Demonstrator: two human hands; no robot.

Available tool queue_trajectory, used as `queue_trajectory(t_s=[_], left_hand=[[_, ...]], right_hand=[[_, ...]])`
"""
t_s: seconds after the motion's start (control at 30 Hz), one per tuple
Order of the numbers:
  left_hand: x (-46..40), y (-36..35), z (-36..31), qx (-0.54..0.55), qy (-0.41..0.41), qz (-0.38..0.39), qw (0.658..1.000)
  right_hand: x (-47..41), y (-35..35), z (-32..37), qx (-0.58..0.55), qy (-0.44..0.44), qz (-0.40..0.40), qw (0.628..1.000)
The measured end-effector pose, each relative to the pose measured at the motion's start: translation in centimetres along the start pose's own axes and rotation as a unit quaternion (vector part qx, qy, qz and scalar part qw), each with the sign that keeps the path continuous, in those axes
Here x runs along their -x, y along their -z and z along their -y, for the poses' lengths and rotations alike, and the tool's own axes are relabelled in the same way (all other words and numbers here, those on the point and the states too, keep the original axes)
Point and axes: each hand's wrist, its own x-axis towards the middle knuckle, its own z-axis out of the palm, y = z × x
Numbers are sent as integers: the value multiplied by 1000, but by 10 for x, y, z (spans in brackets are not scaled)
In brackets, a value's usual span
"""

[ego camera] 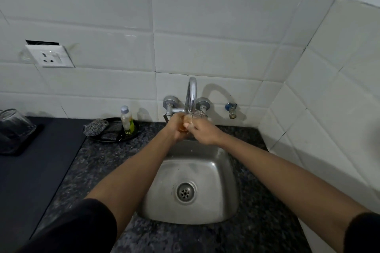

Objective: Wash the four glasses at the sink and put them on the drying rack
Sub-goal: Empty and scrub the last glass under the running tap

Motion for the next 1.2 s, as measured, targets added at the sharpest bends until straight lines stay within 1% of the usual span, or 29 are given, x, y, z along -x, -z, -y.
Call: queue_trajectory(t_s=[0.03, 0.07, 0.1, 0.13, 0.2, 0.23, 0.27, 0.33, 0.43, 0.47, 0.5, 0.6, 0.63, 0.7, 0.77, 0.8, 0.83, 0.87, 0.9, 0.97, 1.03, 1.1, 1.13, 1.17, 1.2], left_hand=[[3, 1, -1, -5, -3, -4, 1000], [0, 3, -1, -15, 2, -2, 1000], [-1, 4, -2, -28, 2, 3, 1000], [-1, 4, -4, -35, -1, 5, 999], [4, 3, -6, -23, -7, -10, 1000], [6, 1, -5, -7, -4, -2, 1000], [7, 1, -4, 5, 1, 0, 1000], [8, 3, -1, 0, 0, -24, 1000], [9, 8, -4, -26, 30, -16, 999], [7, 10, -5, -39, 29, -20, 999], [6, 11, -5, -46, 20, -20, 999], [7, 9, -5, -14, 6, -6, 1000], [6, 8, -4, -12, 10, -2, 1000], [8, 9, -3, -10, 20, 6, 1000], [6, 13, -5, -21, 26, 6, 999], [6, 14, -6, -21, 24, 8, 999], [5, 15, -6, -15, 21, 6, 1000], [4, 14, -7, -2, 18, 8, 1000], [4, 14, -8, 9, 15, 8, 1000], [6, 11, -8, 21, 9, 12, 1000], [8, 12, -8, 5, 11, 23, 1000], [8, 13, -11, -25, 29, 22, 999], [7, 14, -12, -32, 40, 21, 998], [7, 14, -12, -32, 41, 10, 999], [9, 13, -12, -17, 34, 8, 999]], right_hand=[[1, 3, -2, 33, 13, 11, 999], [4, 7, -3, 83, 23, 43, 995], [7, 8, -10, 121, 41, 60, 990], [9, 7, -14, 125, 50, 59, 989], [10, 3, -11, 73, 51, 33, 995], [10, 0, -5, 24, 38, 18, 999], [9, -2, -1, 9, 30, 16, 999], [3, 0, 2, 25, 17, 23, 999], [6, 5, -3, 135, 38, 59, 988], [8, 5, -5, 134, 44, 62, 988], [8, 2, -6, 113, 45, 58, 991], [6, -2, 10, -22, 30, 36, 999], [3, -4, 11, -30, 27, 28, 999], [1, -2, 9, 15, 39, 36, 998], [3, -3, 1, 119, 52, 69, 989], [3, -4, -3, 129, 53, 65, 988], [3, -7, -4, 120, 51, 64, 989], [4, -8, -2, 75, 43, 62, 994], [3, -7, 2, 3, 21, 50, 999], [-1, -4, 11, -30, -6, 32, 999], [-5, -1, 8, 2, -6, 44, 999], [-4, 0, 4, 88, 8, 85, 992], [-2, 1, 1, 112, 15, 93, 989], [-2, -1, -1, 106, 22, 92, 990], [-1, 0, 3, 72, 27, 78, 994]])
